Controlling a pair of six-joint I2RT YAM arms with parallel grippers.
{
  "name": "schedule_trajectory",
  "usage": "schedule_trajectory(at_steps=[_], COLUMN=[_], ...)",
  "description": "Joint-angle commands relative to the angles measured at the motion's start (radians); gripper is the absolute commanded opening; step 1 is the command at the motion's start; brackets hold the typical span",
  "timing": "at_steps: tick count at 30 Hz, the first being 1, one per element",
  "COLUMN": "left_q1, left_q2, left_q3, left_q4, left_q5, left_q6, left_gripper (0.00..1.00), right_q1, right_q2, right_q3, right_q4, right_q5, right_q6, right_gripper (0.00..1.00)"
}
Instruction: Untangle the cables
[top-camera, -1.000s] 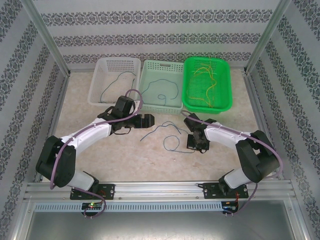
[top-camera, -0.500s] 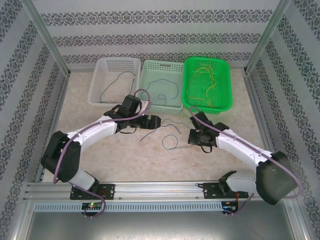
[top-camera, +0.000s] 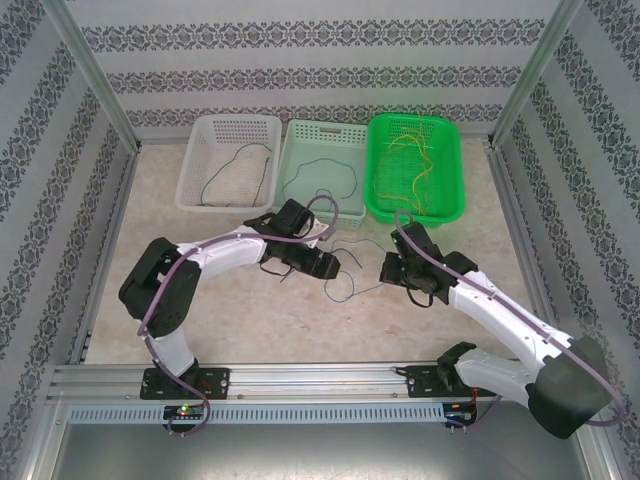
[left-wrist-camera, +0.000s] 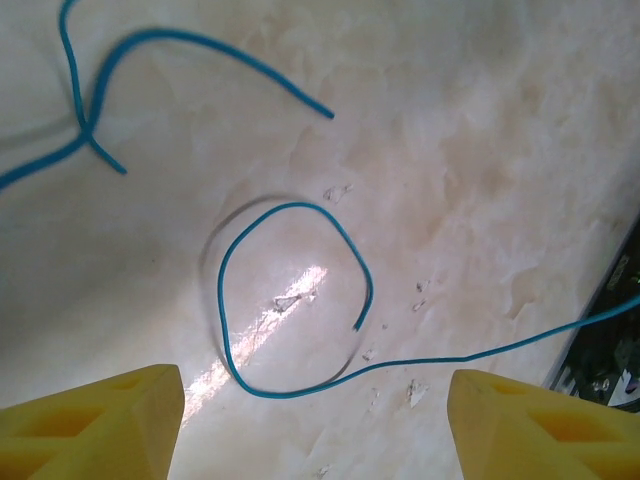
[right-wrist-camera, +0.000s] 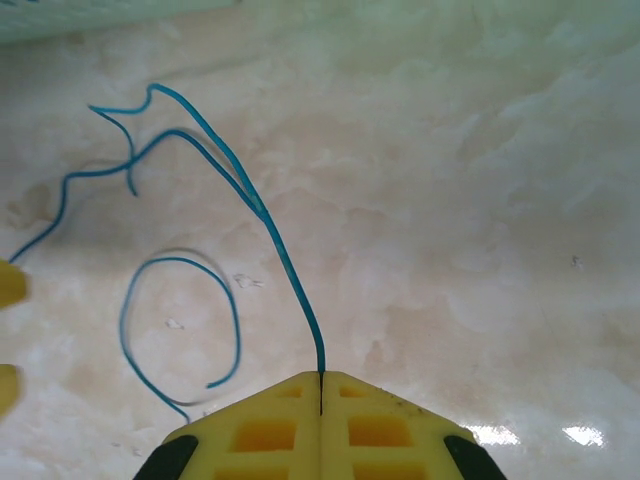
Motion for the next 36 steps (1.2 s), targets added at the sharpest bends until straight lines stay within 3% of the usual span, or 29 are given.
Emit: schedule_trajectory(at_steps=[1, 11, 15, 21, 36], left_q1=[-0.029, -0.069, -0.073, -0.076, -0.099], left_q2=[0.027, 0.109, 0.122, 0.098, 0.158], left_q3=[0.039, 0.087, 0.096, 0.110, 0.156], left_q4=[-0.061, -0.128, -0.149, -0.172, -0.161], left_q5=[0.008, -0.052, -0.137, -0.236, -0.195], left_q6=[0.038, 0.036, 0.016, 0.008, 0.030], left_gripper=[0.69, 0.62, 0.57, 0.59, 0.56], right_q1=[0.006, 0.010, 0.013, 0.013, 0.014], right_q2=[-0.022, -0.051, -0.073, -0.098, -0.101], right_q3=[0.054, 0.095, 0.097, 0.107, 0.112], right_q4=[0.006, -0.004, -0.005, -0.019, -0.011], right_q5=[-0.022, -0.009, -0.002, 0.012, 0.011], right_q6=[0.020, 0.034, 0.034, 0.023, 0.023], right_gripper=[0.00, 0.00, 0.00, 0.00, 0.00])
